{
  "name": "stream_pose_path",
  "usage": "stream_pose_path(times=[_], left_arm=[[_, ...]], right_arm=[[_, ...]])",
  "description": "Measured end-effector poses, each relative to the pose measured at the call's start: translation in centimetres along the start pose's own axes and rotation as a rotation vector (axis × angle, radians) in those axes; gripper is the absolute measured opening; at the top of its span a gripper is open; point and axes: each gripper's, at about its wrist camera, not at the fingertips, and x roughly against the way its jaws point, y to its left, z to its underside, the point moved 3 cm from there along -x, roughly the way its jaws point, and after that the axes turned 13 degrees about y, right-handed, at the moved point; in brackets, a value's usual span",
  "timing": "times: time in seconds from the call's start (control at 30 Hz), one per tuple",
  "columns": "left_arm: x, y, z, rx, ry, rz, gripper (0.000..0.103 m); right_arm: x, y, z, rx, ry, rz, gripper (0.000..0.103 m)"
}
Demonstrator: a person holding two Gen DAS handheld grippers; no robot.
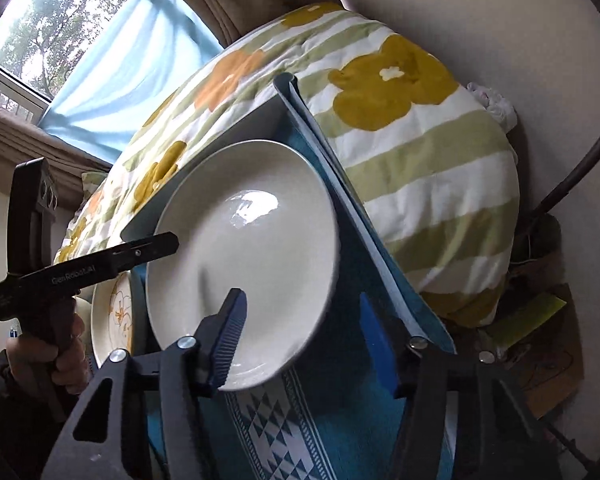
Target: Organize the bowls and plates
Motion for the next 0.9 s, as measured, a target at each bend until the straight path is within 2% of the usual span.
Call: stream_pose_path(times=[0.1,0.13,0.23,0.3,0.37,0.6,0.9], left_arm=[[-0.8,0.1,-0.3,0.0,0.012,-0.006,0.027],[-0.7,0.1,-0.4,0.0,0.004,-0.004,0.026],[-0.7,0.2,-0.4,-0.001,0.007,-0.001,0.019],[-0.7,0.1,-0.6,-0.01,0.008,-0.003,0.019],[-0.7,0.0,-0.6,-0.011,0.01,-0.005,0.019],[-0.7,-0.1,-0.6,-0.005,0.0,-0.014,0.019],[-0.1,-0.7,0.1,-0.01,-0.034,-0.053,0.018]], right_arm=[[-0.1,0.4,-0.1,0.026,-0.01,0.026,0.041],[-0.4,0.3,-0.3,0.025,-0.002,0.023,0.033],[-0.7,0.3,-0.3,0.021,0.003,0.036,0.03],[-0.7,0.1,-0.4,0.017,-0.005,0.043,0.029],[-0.8,0.0,-0.3,0.009,-0.008,0.053,0.022],[-1.3,-0.6,0.0,-0.041,0.01,0.011,0.014],[-1.0,-0.7,0.2,-0.038,-0.015,-0.005,0.013]])
